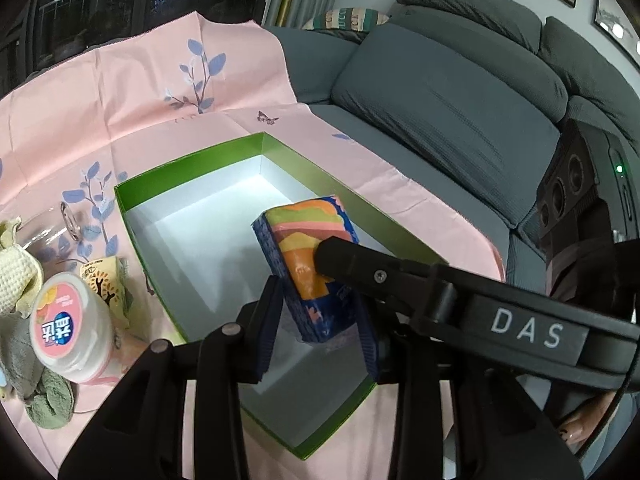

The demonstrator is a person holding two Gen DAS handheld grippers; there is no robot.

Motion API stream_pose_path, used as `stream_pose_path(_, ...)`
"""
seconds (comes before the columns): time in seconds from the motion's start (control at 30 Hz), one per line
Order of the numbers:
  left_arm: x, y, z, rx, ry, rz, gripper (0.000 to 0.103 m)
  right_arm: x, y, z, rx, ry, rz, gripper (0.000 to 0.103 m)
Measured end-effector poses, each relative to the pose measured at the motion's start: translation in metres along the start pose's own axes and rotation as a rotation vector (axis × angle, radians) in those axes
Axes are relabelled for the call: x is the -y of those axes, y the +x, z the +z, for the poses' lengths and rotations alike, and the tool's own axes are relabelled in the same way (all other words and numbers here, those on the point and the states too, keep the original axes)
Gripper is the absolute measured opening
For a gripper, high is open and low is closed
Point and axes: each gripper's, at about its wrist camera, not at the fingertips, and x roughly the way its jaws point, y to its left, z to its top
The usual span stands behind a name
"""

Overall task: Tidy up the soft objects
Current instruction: 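Carry the snack box with the right gripper into the green box and release, then move the right gripper back to the pile toward the light blue plush toy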

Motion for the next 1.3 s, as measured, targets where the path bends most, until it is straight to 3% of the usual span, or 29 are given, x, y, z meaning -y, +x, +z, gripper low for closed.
stream_pose_path(0.43,0.005,0.013,0.002,-0.031,0.005,0.004,0.032,0.010,-0.002,0.001,0.004,0.020,-0.060,0.039)
stream_pose_path(0.77,-0.004,-0.021,0.000,0.046,-0.018,-0.007,0.034,0.003,-0.011,0.003,0.052,-0.006,-0.069,0.039)
stream_pose_path(0.83,-0.009,-0.033,-0.001,0.072,-0.031,-0.016,0.037,0.001,-0.012,0.003,0.056,-0.009,-0.073,0.039)
stream_pose_path(0.9,-0.014,-0.044,-0.001,0.093,-0.048,-0.018,0.051,0.000,-0.012,0.003,0.059,-0.013,-0.072,0.039)
stream_pose_path(0.97,-0.021,-0.059,-0.004,0.125,-0.066,-0.025,0.059,-0.003,-0.012,0.003,0.066,-0.022,-0.075,0.039)
stream_pose_path(1.1,-0.034,-0.086,-0.012,0.187,-0.084,-0.002,0.079,-0.013,-0.015,0.002,0.095,-0.054,-0.081,0.066)
stream_pose_path(1.3,-0.065,-0.125,-0.031,0.241,-0.126,0.064,0.089,-0.042,-0.017,-0.005,0.112,-0.143,-0.058,0.087)
